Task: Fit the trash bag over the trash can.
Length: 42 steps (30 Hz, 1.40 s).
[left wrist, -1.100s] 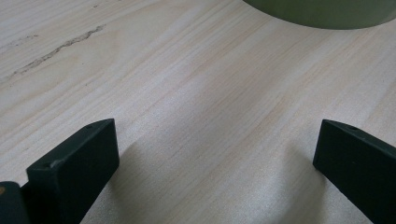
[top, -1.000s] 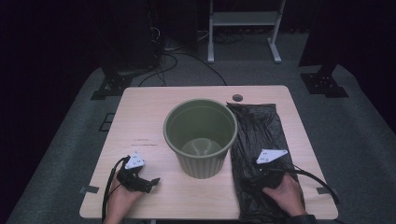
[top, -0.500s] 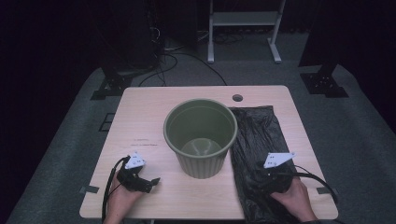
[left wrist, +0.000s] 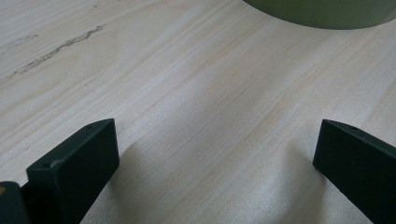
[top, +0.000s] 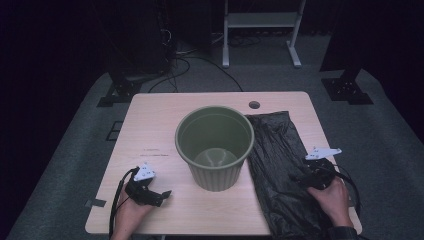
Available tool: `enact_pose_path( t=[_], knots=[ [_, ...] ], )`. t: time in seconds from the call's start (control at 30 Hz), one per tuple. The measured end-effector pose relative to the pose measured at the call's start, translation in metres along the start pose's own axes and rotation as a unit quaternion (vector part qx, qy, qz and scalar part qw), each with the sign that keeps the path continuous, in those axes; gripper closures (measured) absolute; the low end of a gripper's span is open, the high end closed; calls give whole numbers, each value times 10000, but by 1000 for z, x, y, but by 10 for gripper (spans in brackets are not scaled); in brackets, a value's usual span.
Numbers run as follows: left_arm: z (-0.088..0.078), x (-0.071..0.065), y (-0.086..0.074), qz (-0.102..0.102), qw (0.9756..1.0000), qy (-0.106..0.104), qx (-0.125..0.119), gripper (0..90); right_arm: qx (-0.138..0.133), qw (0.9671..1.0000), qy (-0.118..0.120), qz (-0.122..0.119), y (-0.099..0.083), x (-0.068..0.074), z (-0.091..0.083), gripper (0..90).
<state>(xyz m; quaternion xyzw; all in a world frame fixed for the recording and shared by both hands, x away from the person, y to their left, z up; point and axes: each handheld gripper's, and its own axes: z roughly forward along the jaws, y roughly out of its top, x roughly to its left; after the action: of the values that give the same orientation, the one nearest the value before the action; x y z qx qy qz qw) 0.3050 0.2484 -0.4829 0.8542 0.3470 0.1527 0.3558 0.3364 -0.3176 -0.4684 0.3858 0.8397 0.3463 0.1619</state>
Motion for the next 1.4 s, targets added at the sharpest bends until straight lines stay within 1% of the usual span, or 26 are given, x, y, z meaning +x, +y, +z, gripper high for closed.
enact_pose_path(
  t=[0.1,0.17,0.23,0.27,0.37,0.43,0.53,0.57,0.6,0.67,0.7,0.77,0.8,0.83,0.87,0.97,1.03,1.07,1.1,1.17,1.23,1.33,1.4],
  knots=[
    [0,0,0,0,10000,1,1,0,98,9999,-70,107,-4,-8,6,132],
    [0,0,0,1,10000,2,1,0,163,9998,-29,148,-6,-10,10,172],
    [0,0,0,5,10000,4,3,0,91,9999,-14,127,-5,-11,9,304],
    [0,0,0,3,10000,4,0,0,50,9999,22,89,-5,-11,8,358],
    [0,0,0,3,10000,2,2,0,-42,9999,73,73,-5,-10,8,524],
    [0,0,0,5,10000,4,2,0,-79,9999,129,33,-4,-9,9,671],
    [0,0,0,-1,10000,2,0,0,-72,9997,247,-48,0,-6,11,833],
    [0,0,0,-1,10000,3,0,0,-70,9995,286,-86,1,-4,13,871],
    [0,0,0,1,10000,2,3,0,-67,9994,303,-170,2,-2,14,891],
    [0,0,0,-2,10000,2,1,0,-38,9992,325,-242,5,0,16,895],
    [0,0,0,1,10000,2,2,0,-34,9990,372,-264,7,0,17,896],
    [0,0,0,-2,10000,2,0,0,-24,9983,493,-311,9,1,19,897],
    [0,0,0,3,10000,5,3,0,-10,9976,591,-358,10,3,20,897],
    [0,0,0,4,10000,5,3,0,9,9964,749,-392,12,6,22,897],
    [0,0,0,1,10000,2,3,0,20,9955,832,-442,14,9,23,897],
    [0,0,0,-2,10000,3,0,0,3,9896,1251,-709,20,21,27,897],
    [0,0,0,2,10000,5,1,0,9,9861,1435,-840,23,28,27,896],
    [0,0,0,4,10000,5,3,0,10,9860,1424,-868,24,29,27,890],
    [0,0,0,4,10000,5,3,0,-10,9863,1396,-882,24,29,26,836],
    [0,0,0,3,10000,5,3,0,-63,9883,1315,-765,25,28,23,721],
    [0,0,0,-1,10000,2,3,0,-174,9903,1204,-665,26,25,17,581],
    [0,0,0,0,10000,3,2,0,-315,9941,897,-520,27,21,6,420],
    [0,0,0,-1,10000,3,1,0,-353,9966,602,-430,27,18,-1,332]
  ],
)
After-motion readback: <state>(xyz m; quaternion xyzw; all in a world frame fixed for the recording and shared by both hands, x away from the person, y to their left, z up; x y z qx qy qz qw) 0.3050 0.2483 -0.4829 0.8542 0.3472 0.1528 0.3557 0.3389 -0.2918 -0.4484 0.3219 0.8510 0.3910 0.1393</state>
